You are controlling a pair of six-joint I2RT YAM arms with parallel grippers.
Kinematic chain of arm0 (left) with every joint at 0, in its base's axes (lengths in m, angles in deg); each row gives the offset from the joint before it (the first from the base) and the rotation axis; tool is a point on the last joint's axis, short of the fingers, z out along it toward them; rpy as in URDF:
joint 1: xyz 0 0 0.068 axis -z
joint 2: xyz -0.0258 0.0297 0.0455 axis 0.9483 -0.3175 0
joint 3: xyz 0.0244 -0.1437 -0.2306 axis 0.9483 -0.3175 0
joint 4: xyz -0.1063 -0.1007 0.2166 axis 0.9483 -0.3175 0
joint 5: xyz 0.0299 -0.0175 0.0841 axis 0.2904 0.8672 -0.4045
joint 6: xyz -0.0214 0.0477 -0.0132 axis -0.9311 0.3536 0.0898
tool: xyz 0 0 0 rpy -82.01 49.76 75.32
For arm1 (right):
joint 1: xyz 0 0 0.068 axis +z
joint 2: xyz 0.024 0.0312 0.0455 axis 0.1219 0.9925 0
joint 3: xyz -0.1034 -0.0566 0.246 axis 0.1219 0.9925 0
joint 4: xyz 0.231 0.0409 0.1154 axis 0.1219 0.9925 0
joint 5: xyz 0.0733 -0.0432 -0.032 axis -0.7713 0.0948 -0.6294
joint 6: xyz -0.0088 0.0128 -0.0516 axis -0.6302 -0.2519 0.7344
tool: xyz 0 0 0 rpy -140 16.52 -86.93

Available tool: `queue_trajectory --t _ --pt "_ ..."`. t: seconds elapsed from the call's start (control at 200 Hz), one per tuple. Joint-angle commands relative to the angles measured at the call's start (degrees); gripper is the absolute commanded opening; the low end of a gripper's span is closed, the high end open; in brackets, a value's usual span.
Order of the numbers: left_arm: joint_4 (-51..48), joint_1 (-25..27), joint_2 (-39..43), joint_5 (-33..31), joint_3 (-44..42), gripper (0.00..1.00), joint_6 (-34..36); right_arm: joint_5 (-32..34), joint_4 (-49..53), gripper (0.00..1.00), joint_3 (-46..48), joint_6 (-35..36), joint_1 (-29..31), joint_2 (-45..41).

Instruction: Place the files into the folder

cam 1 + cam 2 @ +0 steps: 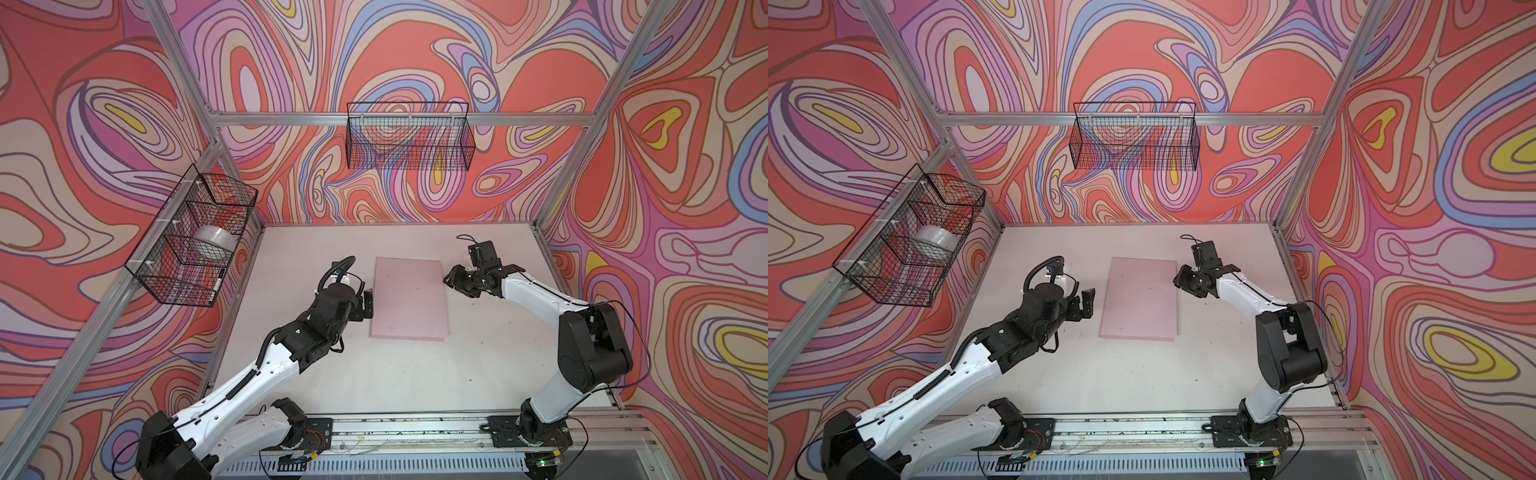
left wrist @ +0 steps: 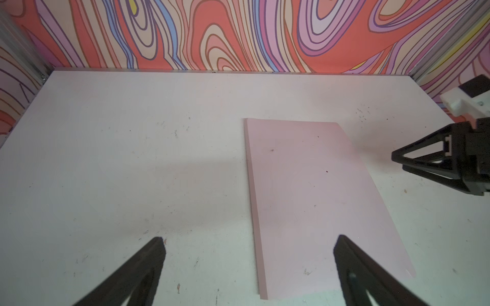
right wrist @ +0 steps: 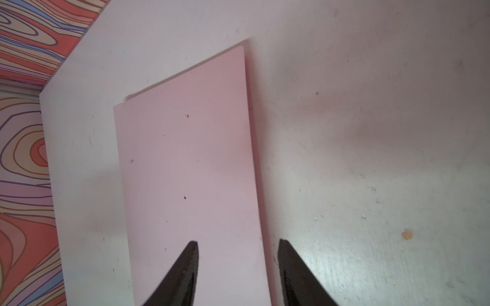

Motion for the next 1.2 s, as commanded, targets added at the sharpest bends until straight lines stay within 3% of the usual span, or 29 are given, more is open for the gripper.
queue_trajectory --t 0.0,0.11,0.14,0.185,0.205,0.316,0.426,0.476,0.561,0.631,0.686,0.731,0.811,0.932,1.037,1.147,1.197 --pt "0.4 -0.7 2.7 -6.2 -4.2 1.00 2.8 3.5 1.7 0.52 0.8 3.3 0.0 -4.3" --pt "23.3 -1.2 5.1 -16.8 -17.3 1.00 10.3 1.5 -0.2 0.59 3.1 5.8 0.4 -8.5" --pt "29.4 -1.4 5.5 -18.2 -20.5 1.00 11.9 1.0 -0.3 0.69 3.5 6.1 0.7 -9.4" --pt "39.3 -2.0 5.8 -18.6 -24.9 1.00 15.0 0.8 -0.9 0.95 4.3 6.8 1.4 -11.0" --pt "42.5 -2.5 5.7 -18.9 -26.3 1.00 16.2 1.1 -1.0 0.98 4.7 7.2 1.9 -11.6" --pt "44.8 -7.7 5.2 -21.8 -28.4 1.00 19.0 5.3 0.1 0.98 5.7 9.0 3.7 -14.6" --pt "47.6 -15.7 2.6 -21.2 -30.3 1.00 21.4 12.3 -0.7 0.98 7.6 9.9 3.7 -17.1" --pt "51.3 -19.7 0.3 -17.9 -31.9 1.00 22.9 16.4 -2.4 0.98 9.1 10.3 3.7 -18.1" --pt "60.8 -26.9 -8.5 -13.4 -33.9 1.00 21.2 19.1 -10.2 0.99 14.3 13.7 3.8 -20.1" --pt "77.5 -31.3 -19.1 -14.6 -35.1 1.00 17.3 19.9 -19.8 0.98 22.1 18.0 3.8 -23.3" --pt "84.1 -35.0 -26.5 -5.3 -34.7 1.00 16.4 23.8 -26.5 0.98 27.5 21.2 3.8 -26.4" --pt "85.4 -34.9 -27.8 -2.1 -34.3 1.00 18.3 29.4 -31.3 0.99 30.9 23.6 3.7 -28.1" --pt "75.8 -35.5 -23.0 1.1 -33.5 1.00 16.2 36.5 -36.6 0.99 32.6 26.9 1.6 -28.0" --pt "91.7 -36.9 -28.7 5.6 -38.2 1.00 17.0 39.8 -40.2 0.98 29.1 25.5 -2.7 -19.9" --pt "92.2 -36.9 -31.2 13.2 -38.1 1.00 19.4 44.9 -47.5 0.99 27.8 29.1 -3.0 -11.1" --pt "90.0 -36.7 -33.7 11.4 -34.5 1.00 20.3 45.0 -50.5 0.98 27.0 31.3 -5.5 -3.7" --pt "87.7 -36.7 -32.5 11.1 -34.2 1.00 19.7 45.1 -58.6 0.99 29.3 33.0 -6.2 -1.1"
